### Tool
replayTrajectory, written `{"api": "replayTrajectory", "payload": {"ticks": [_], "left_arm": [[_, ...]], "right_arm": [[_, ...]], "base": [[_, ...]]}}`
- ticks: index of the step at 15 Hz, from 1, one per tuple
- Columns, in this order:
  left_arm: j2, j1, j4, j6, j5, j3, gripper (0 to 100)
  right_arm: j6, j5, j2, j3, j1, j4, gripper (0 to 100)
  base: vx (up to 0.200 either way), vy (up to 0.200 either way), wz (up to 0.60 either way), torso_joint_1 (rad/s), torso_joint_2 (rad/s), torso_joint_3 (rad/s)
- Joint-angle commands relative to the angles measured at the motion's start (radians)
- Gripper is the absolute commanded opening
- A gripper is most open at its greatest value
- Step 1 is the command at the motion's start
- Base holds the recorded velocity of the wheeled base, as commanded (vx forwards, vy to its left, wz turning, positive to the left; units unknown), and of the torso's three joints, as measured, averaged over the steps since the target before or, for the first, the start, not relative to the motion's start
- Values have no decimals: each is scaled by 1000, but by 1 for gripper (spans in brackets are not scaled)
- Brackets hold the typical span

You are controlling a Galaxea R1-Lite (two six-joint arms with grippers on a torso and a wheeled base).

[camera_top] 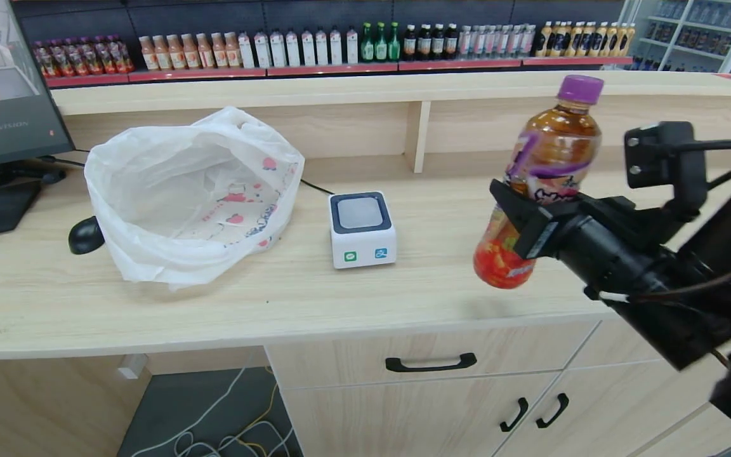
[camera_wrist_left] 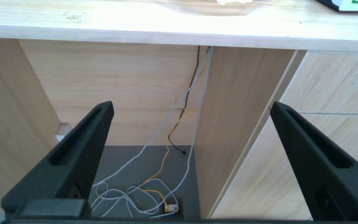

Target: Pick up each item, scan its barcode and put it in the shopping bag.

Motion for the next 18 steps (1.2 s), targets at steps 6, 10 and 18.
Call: {"api": "replayTrajectory", "payload": {"ticks": [6, 10, 18], "left_arm": [[0, 0, 0, 0, 0, 0, 100], [0, 0, 0, 0, 0, 0, 100], [0, 0, 0, 0, 0, 0, 100]], "right_arm": [[36, -1, -308, 278, 24, 8, 0], [34, 2, -323, 321, 45, 7, 0], [-297, 2, -386, 447, 260, 7, 0]], "base": [[0, 0, 0, 0, 0, 0], [0, 0, 0, 0, 0, 0], [0, 0, 0, 0, 0, 0]]}}
